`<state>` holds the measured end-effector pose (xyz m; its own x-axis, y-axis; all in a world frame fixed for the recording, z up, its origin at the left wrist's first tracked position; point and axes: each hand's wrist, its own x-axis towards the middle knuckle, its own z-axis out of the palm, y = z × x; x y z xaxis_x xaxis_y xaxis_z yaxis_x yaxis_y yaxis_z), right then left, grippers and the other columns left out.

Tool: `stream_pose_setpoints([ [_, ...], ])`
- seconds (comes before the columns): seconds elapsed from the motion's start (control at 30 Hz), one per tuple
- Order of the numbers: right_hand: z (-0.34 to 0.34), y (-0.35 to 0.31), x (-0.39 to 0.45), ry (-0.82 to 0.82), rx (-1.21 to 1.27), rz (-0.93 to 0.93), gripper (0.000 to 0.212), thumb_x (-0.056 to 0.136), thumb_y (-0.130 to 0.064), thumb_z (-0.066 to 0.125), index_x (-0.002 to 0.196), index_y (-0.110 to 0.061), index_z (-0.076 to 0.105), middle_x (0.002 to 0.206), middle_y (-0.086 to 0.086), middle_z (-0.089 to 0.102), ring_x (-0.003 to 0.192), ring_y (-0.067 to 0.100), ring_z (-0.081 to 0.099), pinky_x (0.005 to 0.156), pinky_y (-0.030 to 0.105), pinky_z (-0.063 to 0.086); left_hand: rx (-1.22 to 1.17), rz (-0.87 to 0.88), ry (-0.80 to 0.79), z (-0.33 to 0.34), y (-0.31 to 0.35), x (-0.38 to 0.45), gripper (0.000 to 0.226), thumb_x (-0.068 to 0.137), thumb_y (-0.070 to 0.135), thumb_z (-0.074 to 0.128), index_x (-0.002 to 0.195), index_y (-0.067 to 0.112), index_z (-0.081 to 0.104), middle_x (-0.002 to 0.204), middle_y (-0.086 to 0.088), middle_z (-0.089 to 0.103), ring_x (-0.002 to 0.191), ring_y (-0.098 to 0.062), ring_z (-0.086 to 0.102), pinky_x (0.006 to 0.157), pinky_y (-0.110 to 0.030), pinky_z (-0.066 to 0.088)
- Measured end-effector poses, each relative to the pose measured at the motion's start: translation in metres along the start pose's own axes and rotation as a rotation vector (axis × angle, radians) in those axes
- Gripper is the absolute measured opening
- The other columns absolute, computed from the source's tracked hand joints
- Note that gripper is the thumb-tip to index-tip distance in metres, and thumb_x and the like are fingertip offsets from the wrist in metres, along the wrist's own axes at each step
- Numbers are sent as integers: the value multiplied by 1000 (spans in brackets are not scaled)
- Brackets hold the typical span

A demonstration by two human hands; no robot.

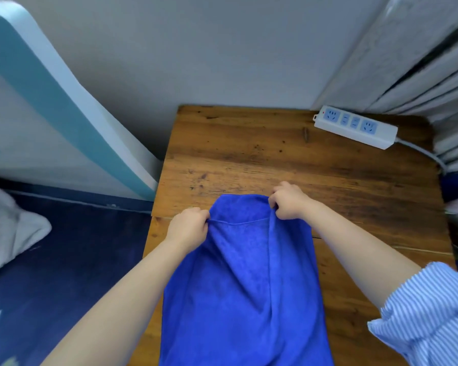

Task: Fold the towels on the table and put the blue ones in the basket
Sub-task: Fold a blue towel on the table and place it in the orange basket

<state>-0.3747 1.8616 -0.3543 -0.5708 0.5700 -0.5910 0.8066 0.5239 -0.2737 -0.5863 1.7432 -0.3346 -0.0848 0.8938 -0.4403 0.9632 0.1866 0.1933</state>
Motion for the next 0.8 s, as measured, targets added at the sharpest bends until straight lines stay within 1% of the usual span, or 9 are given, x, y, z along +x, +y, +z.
stream_pose_setpoints([
  [0.13,-12,14,-18,-19,-16,-80,25,74,-2,49,90,-12,66,87,3,48,96,25,47,74,29,36,7,49,12,4,7,9,24,92,15,39,105,6,59,108,-10,54,106,-26,47,79,-34,41],
  [0.23,-10,28,-42,-20,-50,-92,23,74,-2,47,88,-10,64,77,-2,42,94,26,48,71,30,37,-17,106,1,7,19,17,25,89,12,41,104,3,59,123,-10,49,118,-28,43,91,-34,41],
  [0.33,0,36,-57,-4,-3,-41,27,83,-2,43,100,-10,63,94,7,53,100,27,51,78,32,41,29,166,-46,8,31,28,29,87,13,43,111,4,58,143,-6,36,134,-21,29,103,-31,32],
  [0.4,6,39,-64,43,69,0,27,88,-3,41,105,-10,61,105,10,55,100,28,53,82,34,43,48,206,-101,6,40,39,30,86,14,44,110,3,59,148,-4,31,140,-17,20,108,-30,26],
  [0.47,12,40,-70,91,116,8,26,88,-3,40,103,-9,60,106,10,55,99,27,54,82,36,46,72,262,-201,3,47,48,28,85,16,47,105,5,62,148,-1,31,143,-15,14,111,-31,24],
  [0.53,18,39,-75,128,131,4,26,87,-3,39,101,-8,61,103,9,57,97,26,54,79,34,44,140,332,-319,-1,53,54,27,84,18,49,102,7,65,144,-2,38,141,-17,20,109,-33,26],
  [0.6,22,41,-80,159,119,28,24,84,-3,40,94,-6,60,98,10,58,94,26,53,74,31,42,196,366,-381,-5,59,59,25,83,19,50,98,6,65,131,-6,50,129,-24,35,100,-30,32],
  [0.7,27,45,-81,198,126,81,18,81,-4,42,87,-3,58,92,11,59,91,26,53,69,29,39,189,375,-384,-15,53,62,22,82,19,51,91,3,64,112,-11,56,112,-25,43,86,-28,38],
  [0.8,31,48,-81,231,166,120,16,81,-3,42,85,-4,58,92,12,60,90,26,53,67,25,36,216,367,-394,-27,32,58,19,82,19,51,88,5,62,104,-11,56,105,-25,44,77,-25,34],
])
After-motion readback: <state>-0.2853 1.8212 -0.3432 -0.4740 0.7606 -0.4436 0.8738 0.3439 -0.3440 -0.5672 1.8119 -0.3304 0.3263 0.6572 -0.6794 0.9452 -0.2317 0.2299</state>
